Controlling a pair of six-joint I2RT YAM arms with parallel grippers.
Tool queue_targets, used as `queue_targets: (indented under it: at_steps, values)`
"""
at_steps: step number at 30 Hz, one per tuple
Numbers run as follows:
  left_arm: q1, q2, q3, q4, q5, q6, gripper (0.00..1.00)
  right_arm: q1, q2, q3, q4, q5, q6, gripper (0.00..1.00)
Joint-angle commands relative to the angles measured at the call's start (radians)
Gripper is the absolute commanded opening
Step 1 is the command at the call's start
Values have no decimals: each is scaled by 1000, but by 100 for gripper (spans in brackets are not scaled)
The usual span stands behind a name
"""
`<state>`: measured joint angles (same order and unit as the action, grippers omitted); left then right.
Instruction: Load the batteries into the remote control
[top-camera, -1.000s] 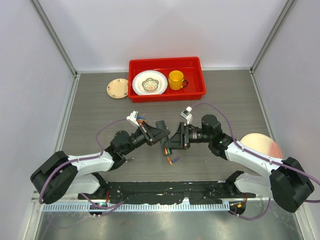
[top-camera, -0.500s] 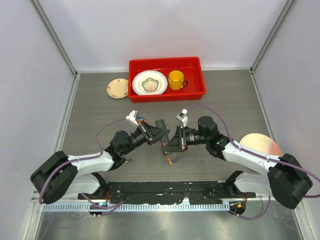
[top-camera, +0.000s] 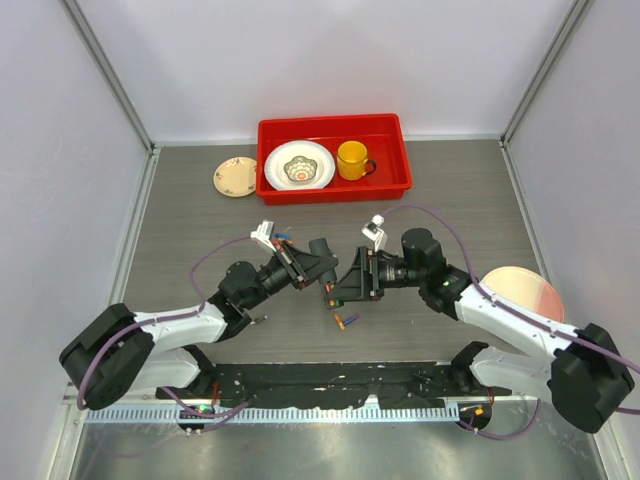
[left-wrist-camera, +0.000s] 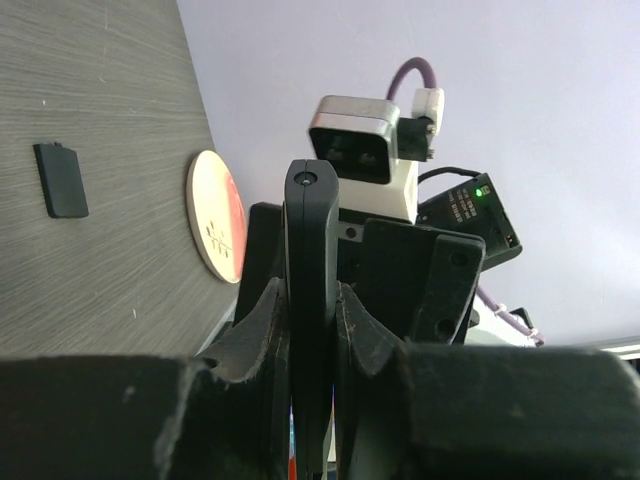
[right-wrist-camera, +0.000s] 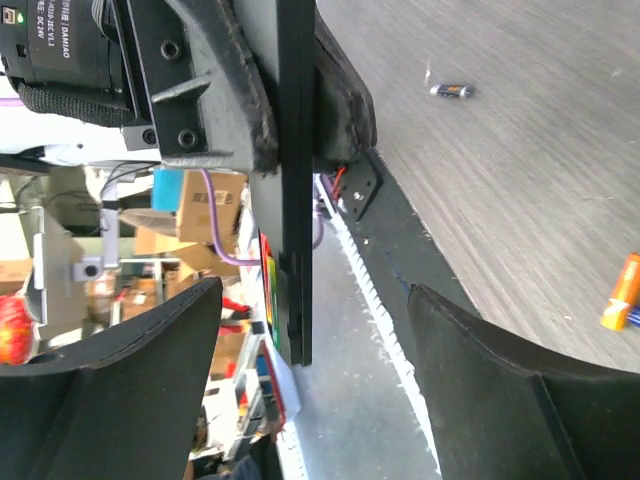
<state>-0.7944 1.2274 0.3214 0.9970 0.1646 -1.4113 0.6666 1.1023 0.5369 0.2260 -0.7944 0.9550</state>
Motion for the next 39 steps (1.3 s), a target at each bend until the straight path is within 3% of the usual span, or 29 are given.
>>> queue_targets:
  at_steps: [1, 5, 6, 9, 13, 22, 39]
  values:
    - [37, -49, -4, 45, 1, 11, 0, -44, -91, 115, -295, 63, -214, 81]
    - [84, -77, -21, 37, 27, 8, 0, -73, -169, 199, -539, 315, -346, 82]
    - [104, -92, -36, 34, 30, 9, 0, -73, -177, 207, -621, 541, -349, 82]
    - [119, -135, -65, -9, 36, 37, 0, -73, -109, 250, -768, 936, -311, 80]
    - [119, -154, -100, -31, 44, 55, 0, -71, 71, 328, -846, 1081, -317, 79]
    - [119, -192, -157, -3, 70, 72, 0, -84, 385, 399, -818, 1198, -343, 76]
    - [123, -278, -171, -70, 72, 100, 0, -111, 542, 397, -749, 1110, -302, 62]
